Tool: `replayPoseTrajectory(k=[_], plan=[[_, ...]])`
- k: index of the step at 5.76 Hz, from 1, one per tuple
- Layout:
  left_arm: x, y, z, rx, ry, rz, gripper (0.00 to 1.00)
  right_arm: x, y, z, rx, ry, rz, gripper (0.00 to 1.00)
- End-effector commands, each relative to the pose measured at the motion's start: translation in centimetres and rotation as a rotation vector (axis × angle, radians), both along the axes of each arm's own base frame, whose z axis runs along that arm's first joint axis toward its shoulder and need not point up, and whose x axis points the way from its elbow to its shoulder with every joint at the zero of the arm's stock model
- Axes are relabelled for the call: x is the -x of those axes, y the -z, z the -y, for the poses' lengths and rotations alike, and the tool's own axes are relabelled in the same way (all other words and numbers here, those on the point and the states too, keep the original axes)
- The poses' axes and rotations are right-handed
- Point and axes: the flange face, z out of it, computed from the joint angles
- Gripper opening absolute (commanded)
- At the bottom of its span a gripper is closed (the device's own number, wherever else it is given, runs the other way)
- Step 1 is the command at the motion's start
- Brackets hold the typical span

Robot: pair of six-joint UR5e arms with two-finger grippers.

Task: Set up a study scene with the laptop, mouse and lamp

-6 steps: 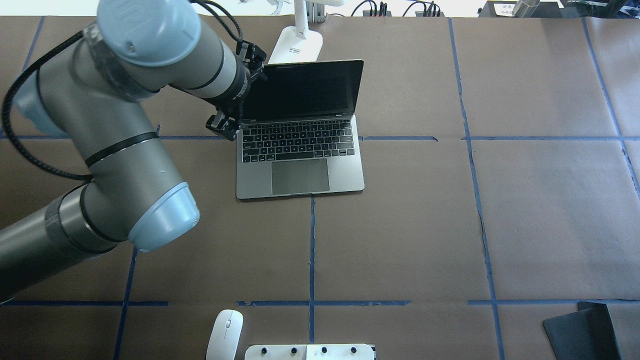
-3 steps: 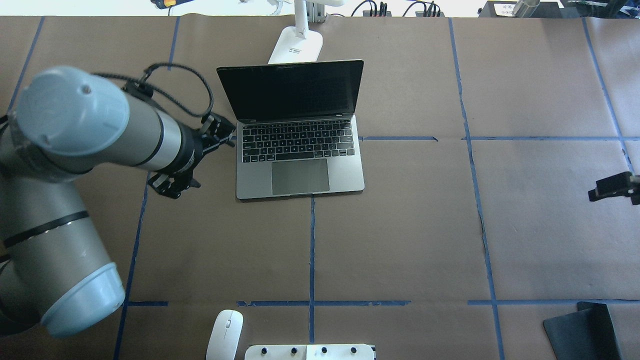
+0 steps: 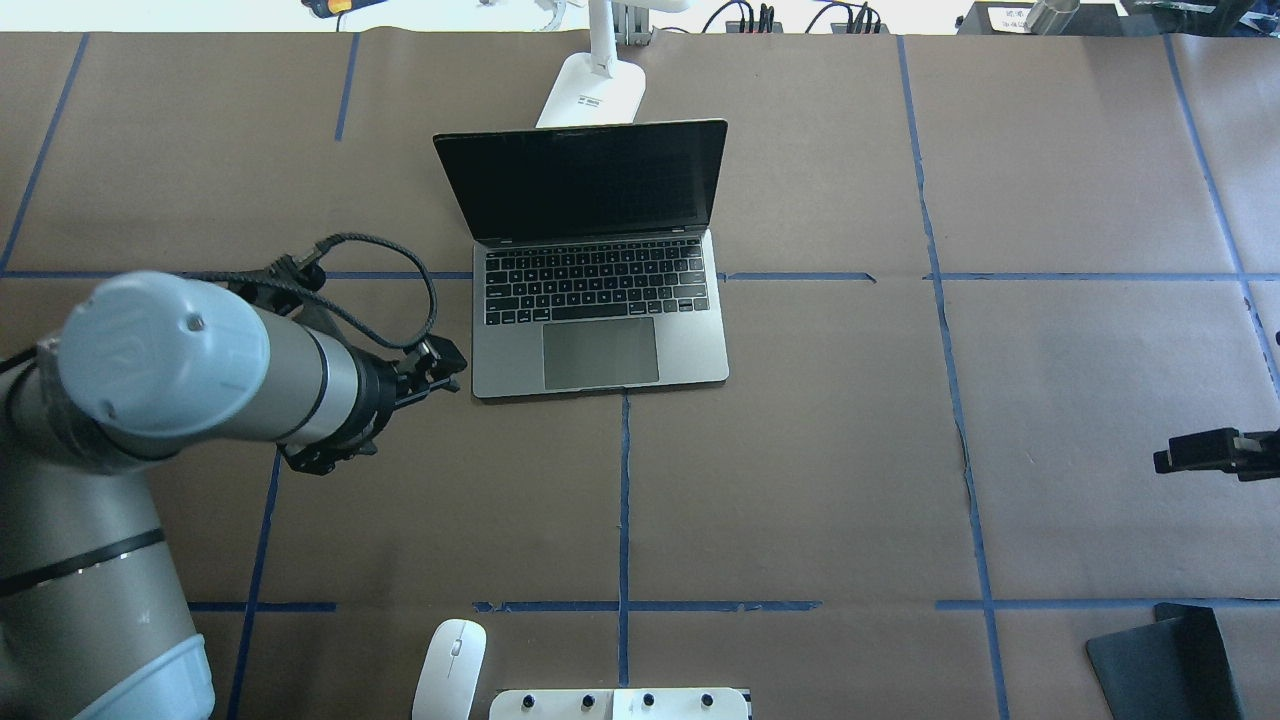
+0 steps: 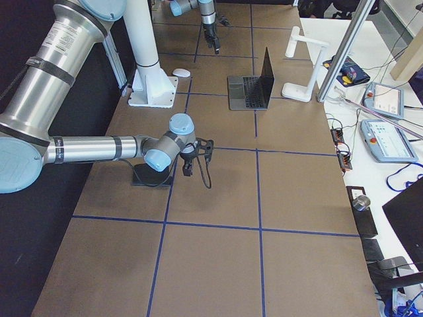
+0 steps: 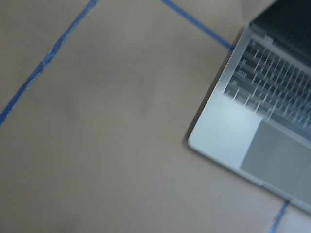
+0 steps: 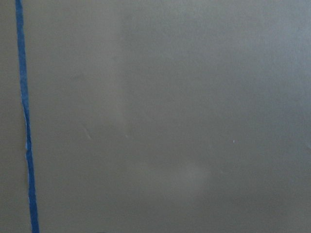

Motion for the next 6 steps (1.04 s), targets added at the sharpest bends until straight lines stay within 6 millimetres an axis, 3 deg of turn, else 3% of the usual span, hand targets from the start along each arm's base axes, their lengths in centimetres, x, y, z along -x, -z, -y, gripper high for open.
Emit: replayPoseTrajectory(k=[1, 2, 3, 6], plan=[[-1.7, -0.2, -3.9, -0.034, -0.107, 0.002, 1.0, 0.3, -3.0, -3.9, 0.021, 0.064, 0.012, 0.93], [-1.2, 0.9, -5.1, -0.041, -0.121, -0.027, 1.0, -0.4, -7.3, -5.2, 0.024, 0.073, 0.036, 0.98], [-0.6, 1.5, -5.4, -0.044, -0.122, -0.042, 1.0, -0.3, -9.9, -6.2, 0.042, 0.066, 0.066, 0.98], [-0.7, 1.7, -5.4, -0.045, -0.122, -0.047, 1.0, 2.0, -9.3, -7.7, 0.133, 0.065, 0.067, 0.93]])
